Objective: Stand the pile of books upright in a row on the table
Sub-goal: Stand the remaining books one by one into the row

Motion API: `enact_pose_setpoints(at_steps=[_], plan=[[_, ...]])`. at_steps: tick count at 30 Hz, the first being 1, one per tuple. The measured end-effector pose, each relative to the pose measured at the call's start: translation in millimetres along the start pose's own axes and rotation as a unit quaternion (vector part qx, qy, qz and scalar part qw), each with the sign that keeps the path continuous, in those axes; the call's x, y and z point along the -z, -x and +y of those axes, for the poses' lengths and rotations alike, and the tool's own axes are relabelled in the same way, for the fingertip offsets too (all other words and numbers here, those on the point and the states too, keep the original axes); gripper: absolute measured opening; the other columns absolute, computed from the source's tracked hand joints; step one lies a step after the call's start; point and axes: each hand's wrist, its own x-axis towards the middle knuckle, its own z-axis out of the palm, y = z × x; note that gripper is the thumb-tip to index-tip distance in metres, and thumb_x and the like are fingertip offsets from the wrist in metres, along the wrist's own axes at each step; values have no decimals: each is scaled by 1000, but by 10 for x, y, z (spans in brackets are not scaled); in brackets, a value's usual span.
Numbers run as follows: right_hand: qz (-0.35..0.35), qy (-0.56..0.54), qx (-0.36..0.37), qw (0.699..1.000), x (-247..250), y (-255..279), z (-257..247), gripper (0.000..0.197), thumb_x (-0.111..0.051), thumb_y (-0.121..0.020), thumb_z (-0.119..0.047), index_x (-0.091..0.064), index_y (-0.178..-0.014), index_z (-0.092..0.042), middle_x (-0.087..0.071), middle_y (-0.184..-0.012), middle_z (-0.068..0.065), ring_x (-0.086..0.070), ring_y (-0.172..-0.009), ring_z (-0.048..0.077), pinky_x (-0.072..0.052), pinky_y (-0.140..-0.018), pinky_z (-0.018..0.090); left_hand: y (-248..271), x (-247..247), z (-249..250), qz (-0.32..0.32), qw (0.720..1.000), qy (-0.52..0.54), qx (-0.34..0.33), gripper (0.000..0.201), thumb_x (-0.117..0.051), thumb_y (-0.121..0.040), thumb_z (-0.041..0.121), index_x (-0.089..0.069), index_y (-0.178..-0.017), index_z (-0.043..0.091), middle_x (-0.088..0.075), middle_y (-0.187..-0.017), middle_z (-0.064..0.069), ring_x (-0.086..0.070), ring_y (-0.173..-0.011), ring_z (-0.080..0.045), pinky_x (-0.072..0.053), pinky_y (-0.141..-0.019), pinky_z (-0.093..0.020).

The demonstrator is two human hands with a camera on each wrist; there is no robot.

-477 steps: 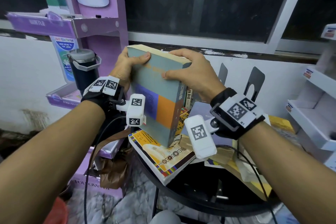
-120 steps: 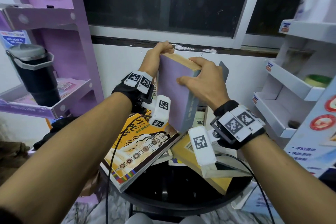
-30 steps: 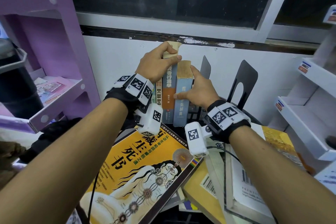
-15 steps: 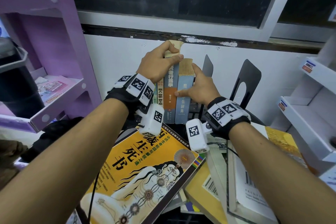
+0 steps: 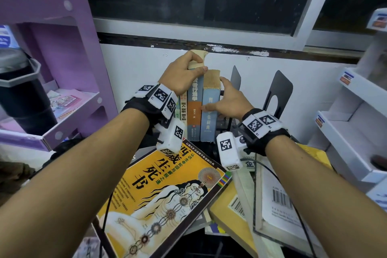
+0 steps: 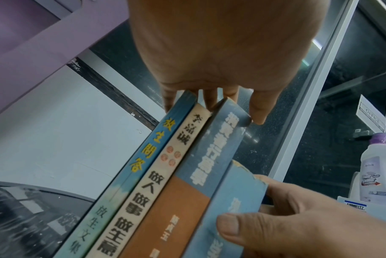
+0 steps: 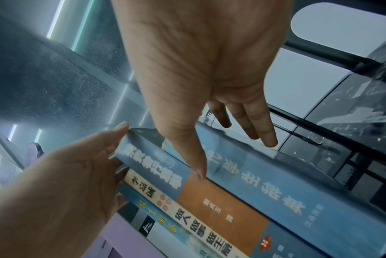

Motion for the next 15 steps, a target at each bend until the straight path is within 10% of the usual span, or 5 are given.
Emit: enact_pose_setpoints(at_steps=[15], plan=[[-61,76,-18,995,611,650,-76,73,-73,-82,-43,-41,-143,-20,-51,-140,6,-52,-123,21,-45,-99,33,573,-6,467,74,997,3,-34,24,-57,-92,28,-60,-113,16,-62,-119,2,-54,-98,-11,-43,-85,-28]])
